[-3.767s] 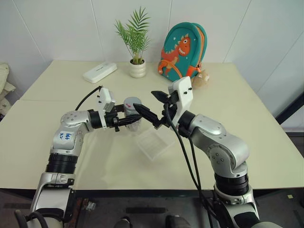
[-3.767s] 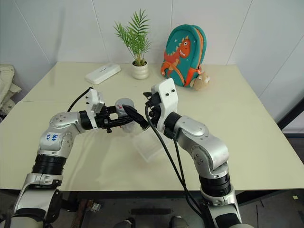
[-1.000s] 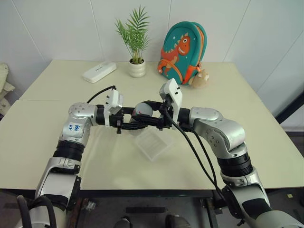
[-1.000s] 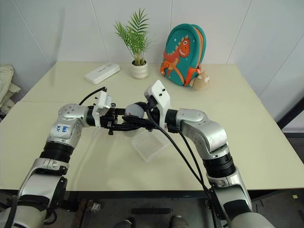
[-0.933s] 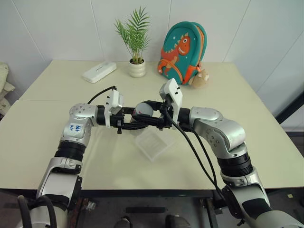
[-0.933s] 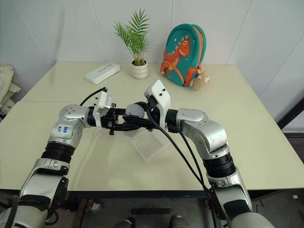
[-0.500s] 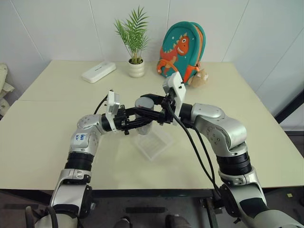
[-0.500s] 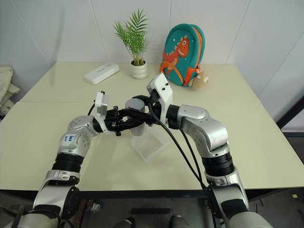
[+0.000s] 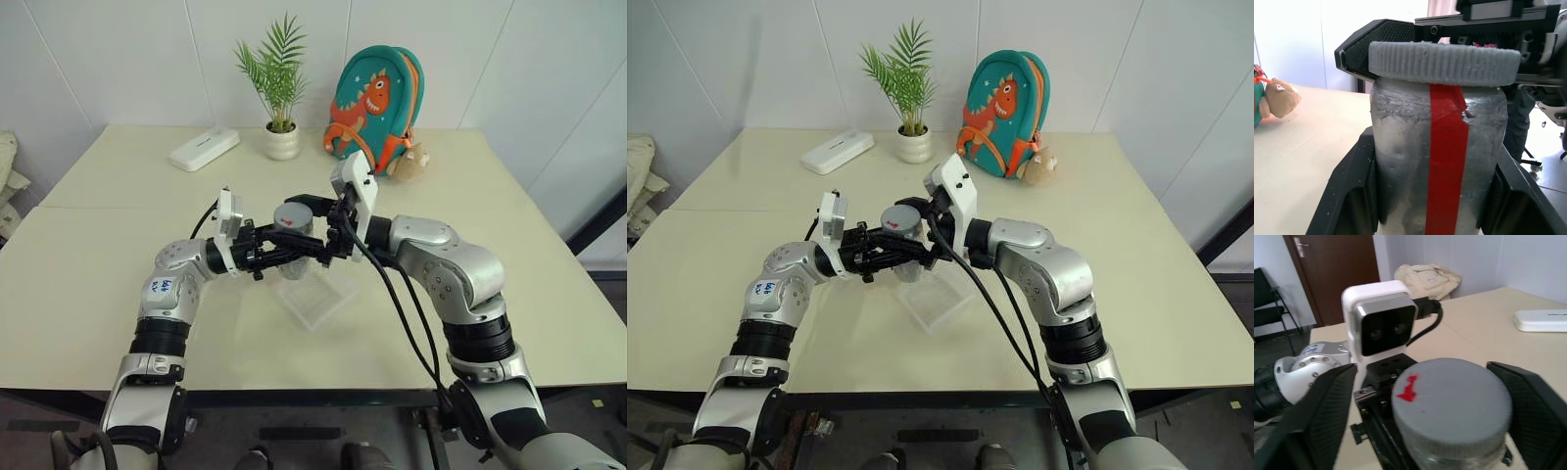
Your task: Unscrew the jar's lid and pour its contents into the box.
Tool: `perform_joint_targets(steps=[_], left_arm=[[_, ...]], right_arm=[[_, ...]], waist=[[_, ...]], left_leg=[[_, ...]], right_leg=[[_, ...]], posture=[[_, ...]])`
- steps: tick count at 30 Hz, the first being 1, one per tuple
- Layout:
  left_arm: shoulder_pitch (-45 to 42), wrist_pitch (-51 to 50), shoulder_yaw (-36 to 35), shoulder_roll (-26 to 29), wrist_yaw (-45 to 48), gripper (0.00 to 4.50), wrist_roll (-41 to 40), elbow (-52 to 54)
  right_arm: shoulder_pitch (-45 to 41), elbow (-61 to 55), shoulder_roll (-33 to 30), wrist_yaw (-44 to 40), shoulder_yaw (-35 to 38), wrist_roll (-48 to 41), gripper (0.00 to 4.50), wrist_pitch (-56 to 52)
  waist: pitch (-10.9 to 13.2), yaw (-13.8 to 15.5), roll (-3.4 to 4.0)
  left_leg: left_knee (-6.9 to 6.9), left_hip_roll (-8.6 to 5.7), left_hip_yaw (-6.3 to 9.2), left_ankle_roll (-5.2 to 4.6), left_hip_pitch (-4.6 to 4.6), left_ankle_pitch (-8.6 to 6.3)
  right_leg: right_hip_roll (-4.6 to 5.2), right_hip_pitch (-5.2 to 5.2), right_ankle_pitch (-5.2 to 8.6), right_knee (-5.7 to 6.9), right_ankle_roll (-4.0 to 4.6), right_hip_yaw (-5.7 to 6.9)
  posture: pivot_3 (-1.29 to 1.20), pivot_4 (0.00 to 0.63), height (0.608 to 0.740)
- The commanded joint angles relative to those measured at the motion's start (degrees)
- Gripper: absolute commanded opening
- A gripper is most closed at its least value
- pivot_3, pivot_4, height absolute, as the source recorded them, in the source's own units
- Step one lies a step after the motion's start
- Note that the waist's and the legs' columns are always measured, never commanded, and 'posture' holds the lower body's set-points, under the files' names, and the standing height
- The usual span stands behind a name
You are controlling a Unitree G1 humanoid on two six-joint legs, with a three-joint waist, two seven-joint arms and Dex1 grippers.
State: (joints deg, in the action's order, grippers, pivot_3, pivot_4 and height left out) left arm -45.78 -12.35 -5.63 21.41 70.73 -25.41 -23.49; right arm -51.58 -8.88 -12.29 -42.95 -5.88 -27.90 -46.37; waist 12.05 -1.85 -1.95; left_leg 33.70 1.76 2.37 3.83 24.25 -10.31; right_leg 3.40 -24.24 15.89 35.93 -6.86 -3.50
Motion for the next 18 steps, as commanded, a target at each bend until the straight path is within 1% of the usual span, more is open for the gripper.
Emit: perform_joint_targets(steps=[1,18], left_arm=[[-0.9,-0.7,1.2,0.4,-1.5,2.01,1.5,-2.3],[1.1,-2.3,1.3,1.2,4.1,2.01,-1.8,0.7]], right_arm=[[-3.9,-6.7,2.6,-4.3,-2.1,-5.3,4.46,1.6],[-4.5,-3.2,-0.8,-5.9,-0.8,-2.7,4.46,4.1]], waist=[[0.0,0.0,0.0],[0.0,-0.3,0.0]], left_leg=[[0.0,0.0,0.0,0.0,0.0,0.0],[-0.04,0.01,0.0,0.0,0.0,0.0]], right_leg=[[0.0,0.0,0.0,0.0,0.0,0.0],[-0.02,-0.01,0.0,-0.01,0.0,0.0]], posture=[[0.0,0.15,0.74],[0.0,0.15,0.74]])
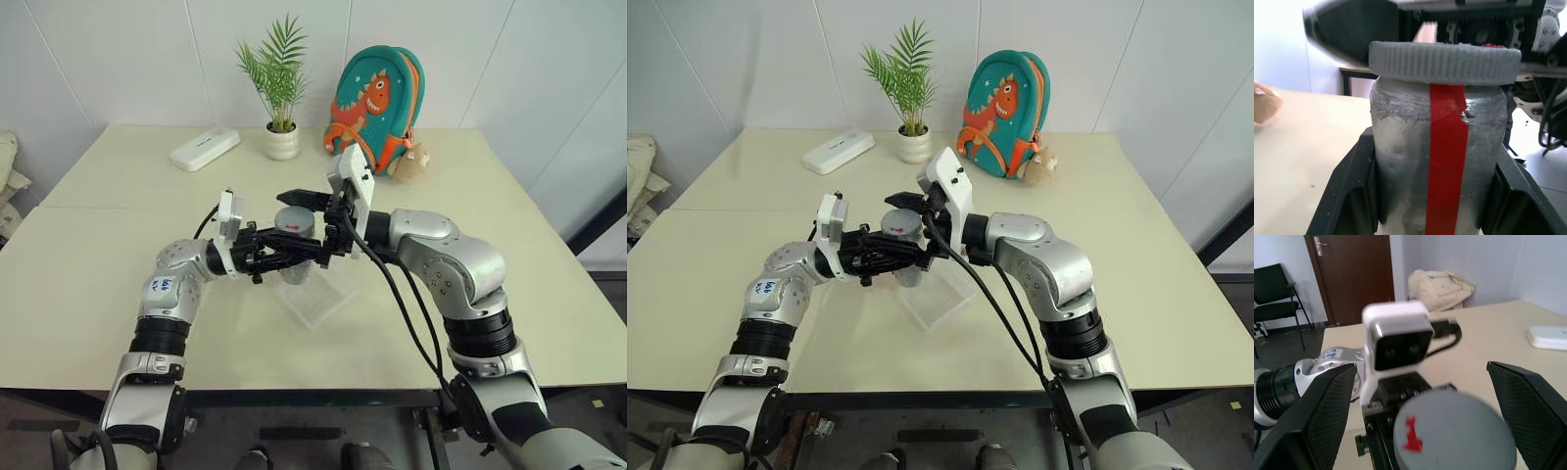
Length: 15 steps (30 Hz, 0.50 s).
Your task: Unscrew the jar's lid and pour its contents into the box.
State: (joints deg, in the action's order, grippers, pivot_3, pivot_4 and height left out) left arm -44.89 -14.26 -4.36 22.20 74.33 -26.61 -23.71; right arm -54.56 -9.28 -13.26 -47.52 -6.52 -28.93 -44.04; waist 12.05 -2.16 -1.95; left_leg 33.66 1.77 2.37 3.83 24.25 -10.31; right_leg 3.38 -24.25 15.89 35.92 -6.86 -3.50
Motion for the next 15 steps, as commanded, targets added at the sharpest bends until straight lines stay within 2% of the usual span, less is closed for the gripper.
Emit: perform_joint_targets(steps=[1,15], left_arm=[[0.2,-0.4,0.0,0.4,0.6,2.01,-0.8,1.0],[1.1,2.0,-0.3,0.9,2.5,2.01,-1.4,1.6]], right_arm=[[-1.4,-2.7,0.1,-1.3,-0.2,-1.7,4.46,1.9],[-0.8,-1.1,-0.8,-0.6,-0.5,-0.8,4.46,3.6]], waist=[[0.0,0.0,0.0],[0.0,0.2,0.0]], left_leg=[[-0.01,0.0,0.0,0.0,0.0,0.0],[0.0,0.0,0.0,0.0,0.01,0.0]], right_leg=[[0.0,-0.01,0.0,0.01,0.0,0.0],[0.01,-0.01,0.0,-0.01,0.01,0.0]], posture=[[0.0,0.15,0.74],[0.0,0.15,0.74]])
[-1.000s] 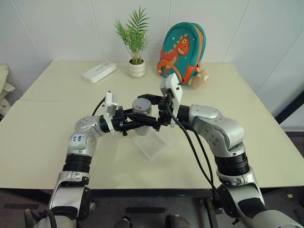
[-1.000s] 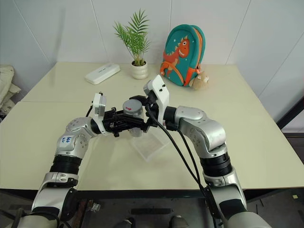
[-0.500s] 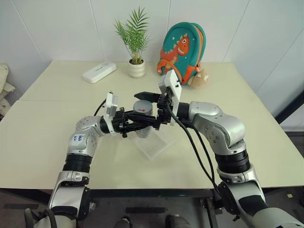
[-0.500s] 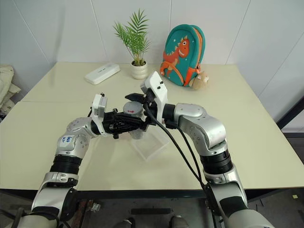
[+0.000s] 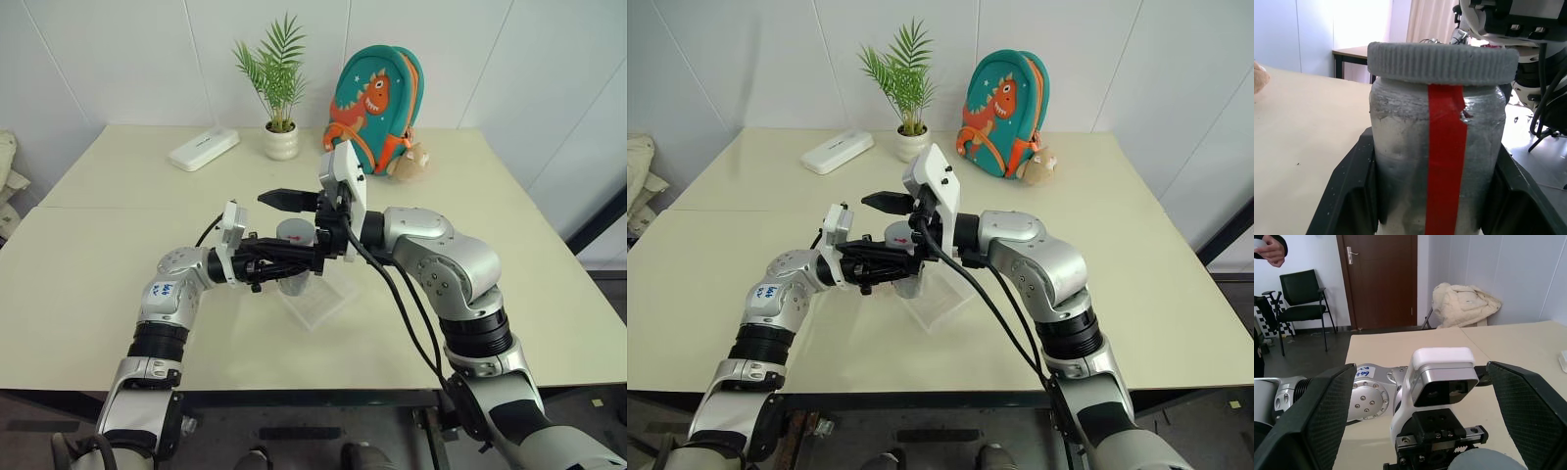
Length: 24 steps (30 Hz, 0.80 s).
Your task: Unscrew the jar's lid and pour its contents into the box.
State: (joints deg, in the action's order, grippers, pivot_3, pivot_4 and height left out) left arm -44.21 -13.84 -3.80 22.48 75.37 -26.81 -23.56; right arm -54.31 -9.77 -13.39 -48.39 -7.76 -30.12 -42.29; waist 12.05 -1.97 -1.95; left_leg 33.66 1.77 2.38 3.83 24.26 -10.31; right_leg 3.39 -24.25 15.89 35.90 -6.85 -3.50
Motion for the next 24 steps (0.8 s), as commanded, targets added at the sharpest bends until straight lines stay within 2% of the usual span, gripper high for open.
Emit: perform_joint_targets(steps=[1,12,18,24], left_arm=[[0.6,2.0,-0.8,0.9,2.0,2.01,-1.1,1.2],[0.8,7.5,-3.8,3.7,10.4,2.01,-2.9,-3.1],[-1.9,12.3,-6.1,2.6,10.9,2.01,-2.9,-8.3],[-2.4,13.5,-6.3,1.6,11.0,2.01,-3.0,-9.3]], right_arm=[[-1.3,-0.3,-0.9,0.5,0.9,0.4,4.46,2.1],[-1.9,-2.3,-3.1,2.2,1.8,-0.6,4.46,0.3],[-1.3,-3.9,-1.1,5.5,1.1,-1.9,4.46,-2.5],[-1.2,-4.1,1.9,8.1,0.3,-2.6,4.46,-4.0]], waist=[[0.0,0.0,0.0],[0.0,0.0,0.0],[0.0,0.1,0.0],[0.0,0.1,0.0]], left_leg=[[0.0,0.0,0.0,0.0,0.0,0.0],[-0.04,0.0,0.0,0.0,0.0,0.0],[-0.04,0.01,0.0,0.0,0.01,0.0],[-0.06,0.01,0.0,0.0,0.02,0.0]], right_leg=[[0.0,0.0,0.0,0.0,0.0,0.0],[0.0,-0.02,0.02,-0.02,0.04,0.0],[0.01,-0.03,0.02,-0.02,0.04,0.0],[0.01,-0.04,0.02,-0.02,0.04,0.0]], posture=[[0.0,0.15,0.74],[0.0,0.15,0.74],[0.0,0.15,0.74],[0.0,0.15,0.74]])
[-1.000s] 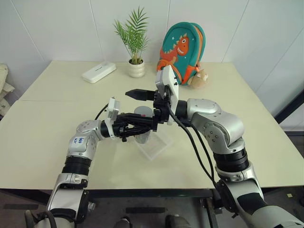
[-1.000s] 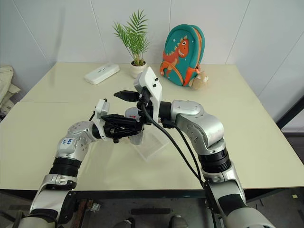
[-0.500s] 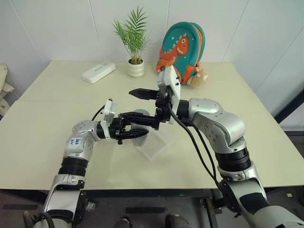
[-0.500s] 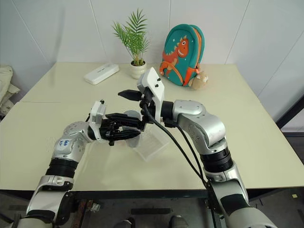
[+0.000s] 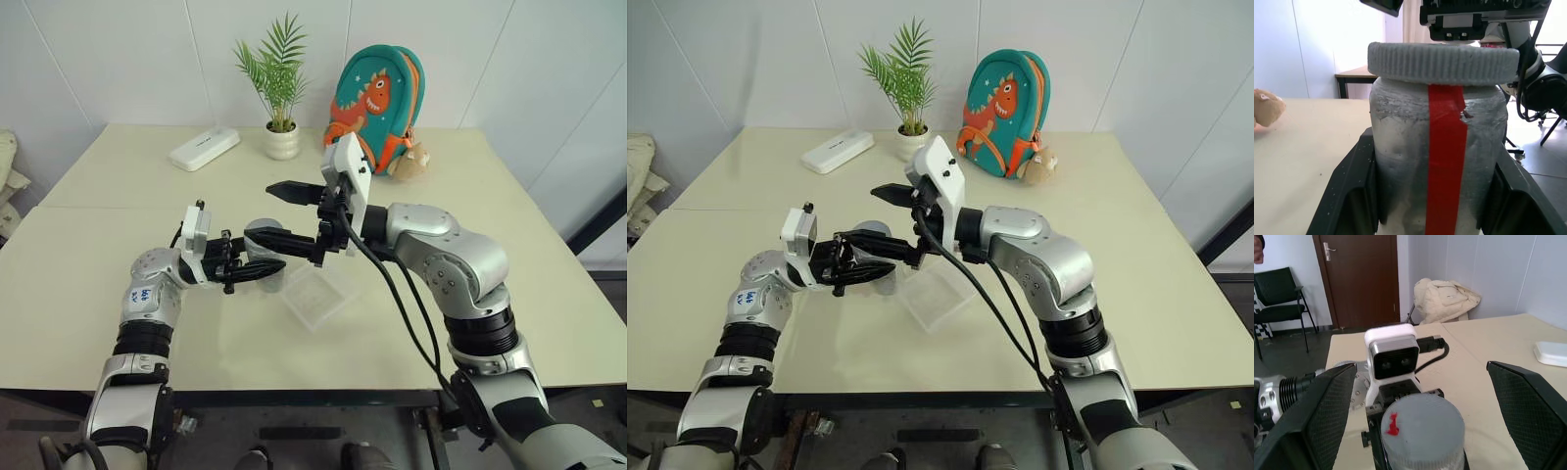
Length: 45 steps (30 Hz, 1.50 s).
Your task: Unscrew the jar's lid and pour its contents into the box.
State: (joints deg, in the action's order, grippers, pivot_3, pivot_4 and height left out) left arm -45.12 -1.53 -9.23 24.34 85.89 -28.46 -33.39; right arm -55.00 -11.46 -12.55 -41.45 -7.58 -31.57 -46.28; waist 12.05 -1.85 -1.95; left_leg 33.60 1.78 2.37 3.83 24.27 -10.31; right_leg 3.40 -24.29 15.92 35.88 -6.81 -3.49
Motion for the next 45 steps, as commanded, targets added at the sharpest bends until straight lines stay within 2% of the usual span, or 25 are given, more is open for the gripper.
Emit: perform_joint_targets(steps=[1,25,35,45], left_arm=[[-1.5,1.2,-0.7,-0.4,0.4,2.01,-1.3,0.5],[-1.3,-1.2,0.3,-0.2,0.5,2.01,-1.3,3.2],[-1.8,-2.9,0.6,0.9,0.5,2.01,-0.9,2.9],[-1.7,-3.6,0.6,2.1,-0.2,2.01,-0.9,2.5]], right_arm=[[-0.6,-2.3,1.6,1.5,0.0,-1.1,4.46,0.0],[0.4,4.5,4.1,3.7,-3.8,6.6,4.46,5.7],[0.9,3.8,1.7,3.2,-2.9,8.1,4.46,5.8],[3.0,-3.1,-4.1,4.3,0.7,5.4,4.46,0.3]], waist=[[0.0,0.0,0.0],[0.0,-0.1,0.0],[0.0,-0.1,0.0],[0.0,0.0,0.0]], left_leg=[[0.0,0.0,0.0,0.0,0.0,0.0],[-0.02,0.0,0.0,0.0,0.01,0.0],[-0.02,0.0,0.0,0.0,0.01,0.0],[-0.02,0.0,0.0,0.0,0.01,0.0]], right_leg=[[0.0,0.0,0.0,0.0,0.0,0.0],[-0.01,-0.01,0.0,0.01,0.0,0.0],[-0.01,-0.02,0.0,0.01,-0.01,0.0],[-0.01,-0.02,0.0,0.0,0.0,0.0]], posture=[[0.0,0.15,0.74],[0.0,0.15,0.74],[0.0,0.15,0.74],[0.0,0.15,0.74]])
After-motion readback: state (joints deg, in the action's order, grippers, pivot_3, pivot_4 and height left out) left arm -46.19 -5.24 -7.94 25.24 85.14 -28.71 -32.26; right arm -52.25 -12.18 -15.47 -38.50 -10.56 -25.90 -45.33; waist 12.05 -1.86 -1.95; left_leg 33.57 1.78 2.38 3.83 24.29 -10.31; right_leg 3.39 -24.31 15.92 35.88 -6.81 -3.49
